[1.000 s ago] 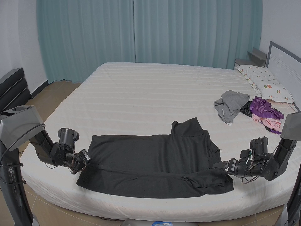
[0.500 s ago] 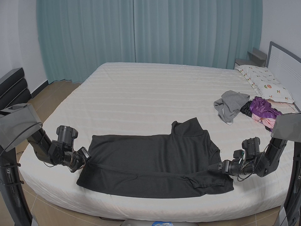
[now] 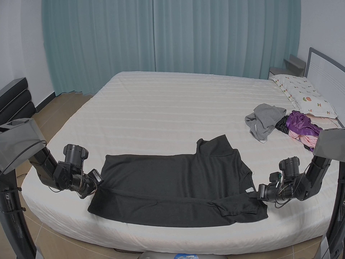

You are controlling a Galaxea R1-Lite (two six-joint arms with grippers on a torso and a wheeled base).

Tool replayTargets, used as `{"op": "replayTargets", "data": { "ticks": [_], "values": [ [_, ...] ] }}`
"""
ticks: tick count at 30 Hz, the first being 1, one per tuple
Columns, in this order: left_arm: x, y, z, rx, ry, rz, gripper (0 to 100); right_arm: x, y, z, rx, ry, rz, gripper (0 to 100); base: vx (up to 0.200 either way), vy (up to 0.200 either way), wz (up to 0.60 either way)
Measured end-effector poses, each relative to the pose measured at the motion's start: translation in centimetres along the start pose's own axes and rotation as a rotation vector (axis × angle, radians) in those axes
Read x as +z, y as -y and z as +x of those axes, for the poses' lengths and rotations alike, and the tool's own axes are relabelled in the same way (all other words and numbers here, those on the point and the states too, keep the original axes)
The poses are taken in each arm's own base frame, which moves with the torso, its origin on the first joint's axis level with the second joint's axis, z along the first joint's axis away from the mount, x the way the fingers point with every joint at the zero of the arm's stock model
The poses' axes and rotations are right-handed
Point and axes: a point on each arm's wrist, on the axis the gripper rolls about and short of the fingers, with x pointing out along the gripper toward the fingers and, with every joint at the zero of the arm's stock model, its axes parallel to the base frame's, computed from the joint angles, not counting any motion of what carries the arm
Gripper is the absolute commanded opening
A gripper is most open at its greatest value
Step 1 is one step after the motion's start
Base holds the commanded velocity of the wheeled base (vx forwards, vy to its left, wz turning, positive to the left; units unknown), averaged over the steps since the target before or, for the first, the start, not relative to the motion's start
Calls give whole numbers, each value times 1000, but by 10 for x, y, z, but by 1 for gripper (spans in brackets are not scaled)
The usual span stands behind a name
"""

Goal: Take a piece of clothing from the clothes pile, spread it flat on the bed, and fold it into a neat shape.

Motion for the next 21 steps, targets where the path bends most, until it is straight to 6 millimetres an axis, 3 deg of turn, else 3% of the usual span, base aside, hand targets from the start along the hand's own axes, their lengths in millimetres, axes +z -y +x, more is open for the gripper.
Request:
{"op": "replayTargets", "data": {
  "ticks": [21],
  "values": [
    [-3, -1, -35, -5, 6, -2, 0, -3, -13, -47, 19, 50, 55, 0, 0, 0, 0]
  ]
}}
